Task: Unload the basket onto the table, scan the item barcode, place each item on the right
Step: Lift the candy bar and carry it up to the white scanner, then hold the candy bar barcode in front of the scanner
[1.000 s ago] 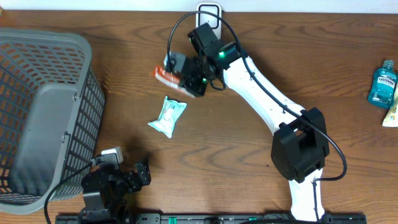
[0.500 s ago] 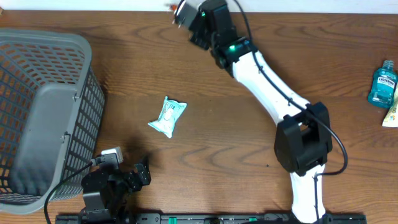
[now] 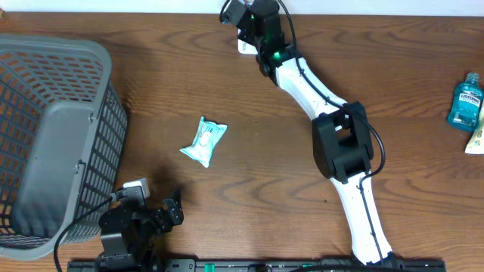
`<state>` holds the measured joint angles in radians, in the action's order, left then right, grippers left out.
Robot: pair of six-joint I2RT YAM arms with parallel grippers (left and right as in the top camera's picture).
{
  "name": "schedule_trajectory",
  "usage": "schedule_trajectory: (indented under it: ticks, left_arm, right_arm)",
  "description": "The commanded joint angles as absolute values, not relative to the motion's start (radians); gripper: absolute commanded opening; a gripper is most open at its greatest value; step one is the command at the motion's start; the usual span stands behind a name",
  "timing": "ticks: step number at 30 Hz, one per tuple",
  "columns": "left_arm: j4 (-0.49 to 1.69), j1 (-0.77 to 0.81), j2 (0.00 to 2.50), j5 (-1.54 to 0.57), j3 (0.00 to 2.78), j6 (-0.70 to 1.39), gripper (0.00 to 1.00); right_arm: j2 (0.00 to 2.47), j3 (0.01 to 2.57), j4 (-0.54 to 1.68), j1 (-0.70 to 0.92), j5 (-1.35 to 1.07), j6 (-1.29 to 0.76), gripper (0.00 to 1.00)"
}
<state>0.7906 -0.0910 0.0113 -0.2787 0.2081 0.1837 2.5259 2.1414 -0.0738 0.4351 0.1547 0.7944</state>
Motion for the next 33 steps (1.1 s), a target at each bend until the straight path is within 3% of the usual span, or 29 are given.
schedule_trajectory:
  ticks: [1,6,12,17,18,21,23,29,33]
  left_arm:
    - [0.859,-0.095,0.009,-0.279,0.202,0.185,0.98]
    - [0.859,-0.095,0.009,-0.279,0.202,0.185,0.98]
    - [0.859,-0.095,0.009,-0.279,0.202,0.185,0.98]
    - [0.859,-0.095,0.009,-0.279,0.202,0.185,0.98]
    - [0.859,-0.095,0.009,-0.279,0.202,0.185,0.98]
    - [0.859,-0.095,0.009,-0.279,0.202,0.185,0.98]
    - [0.859,-0.095,0.009,-0.279,0.202,0.185,0.98]
    - [0.859,-0.095,0.009,-0.279,0.202,0.185,0.98]
    - [0.859,-0.095,0.009,-0.279,0.202,0.185,0.98]
  right_arm:
    - [2.519,2.197,-0.083,0.437,0.166,0.814,0.01]
    - [2.498,2.197,-0.053,0.441,0.203,0.807,0.01]
    - [2.375,2.196,0.308,0.411,0.01,0.694,0.04]
    - [2.36,2.196,0.519,0.402,-0.035,0.693,0.18]
    - [2.36,2.196,0.556,0.403,-0.051,0.693,0.24]
    - [2.36,2.196,0.671,0.41,-0.154,0.714,0.56]
    - [2.36,2.196,0.73,0.417,-0.179,0.731,0.69]
    - [2.373,2.121,0.698,0.419,-0.179,0.73,0.83]
    - [2.422,2.094,0.633,0.423,-0.179,0.699,0.82]
